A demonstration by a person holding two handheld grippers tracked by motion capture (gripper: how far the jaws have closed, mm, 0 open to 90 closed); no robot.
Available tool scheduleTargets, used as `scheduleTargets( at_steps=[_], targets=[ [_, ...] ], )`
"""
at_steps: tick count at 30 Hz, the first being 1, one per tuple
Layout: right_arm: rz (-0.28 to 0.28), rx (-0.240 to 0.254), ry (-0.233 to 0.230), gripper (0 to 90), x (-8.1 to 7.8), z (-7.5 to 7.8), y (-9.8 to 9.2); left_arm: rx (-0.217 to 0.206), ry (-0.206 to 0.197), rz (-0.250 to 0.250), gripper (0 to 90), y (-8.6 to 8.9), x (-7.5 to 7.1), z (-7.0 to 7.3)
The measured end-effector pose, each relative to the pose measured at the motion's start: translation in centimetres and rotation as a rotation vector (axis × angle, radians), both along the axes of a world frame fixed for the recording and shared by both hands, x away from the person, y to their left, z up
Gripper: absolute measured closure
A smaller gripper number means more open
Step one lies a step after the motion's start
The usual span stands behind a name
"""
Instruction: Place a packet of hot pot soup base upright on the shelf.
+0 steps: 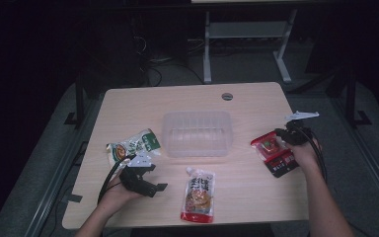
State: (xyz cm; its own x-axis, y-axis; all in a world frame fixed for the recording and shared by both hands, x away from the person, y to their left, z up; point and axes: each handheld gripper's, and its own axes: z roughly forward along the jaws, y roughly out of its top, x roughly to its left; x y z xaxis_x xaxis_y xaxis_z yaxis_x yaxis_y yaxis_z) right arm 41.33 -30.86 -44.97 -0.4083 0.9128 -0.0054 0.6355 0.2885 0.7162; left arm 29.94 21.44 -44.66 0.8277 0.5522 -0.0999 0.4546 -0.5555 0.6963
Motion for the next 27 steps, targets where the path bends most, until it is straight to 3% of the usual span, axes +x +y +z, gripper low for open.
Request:
scheduleTargets(
  at_steps=[13,18,27],
  targets=[
    [0.023,-0.016,0.023,90.0,-0.4,-0.7,-0.1,-0.01,0.012,-0.014,14.3,-0.3,-0.1,0.0],
    [0.058,-0.009,0.03,90.0,-0.4,-0.8,0.3,-0.002,0.012,-0.031,14.3,-0.3,0.0,-0.1],
    [0.141,-0.015,0.031,90.0,-0.6,-0.8,1.3,-0.022,0.018,-0.028,14.3,-0.5,-0.1,-0.1]
  ],
)
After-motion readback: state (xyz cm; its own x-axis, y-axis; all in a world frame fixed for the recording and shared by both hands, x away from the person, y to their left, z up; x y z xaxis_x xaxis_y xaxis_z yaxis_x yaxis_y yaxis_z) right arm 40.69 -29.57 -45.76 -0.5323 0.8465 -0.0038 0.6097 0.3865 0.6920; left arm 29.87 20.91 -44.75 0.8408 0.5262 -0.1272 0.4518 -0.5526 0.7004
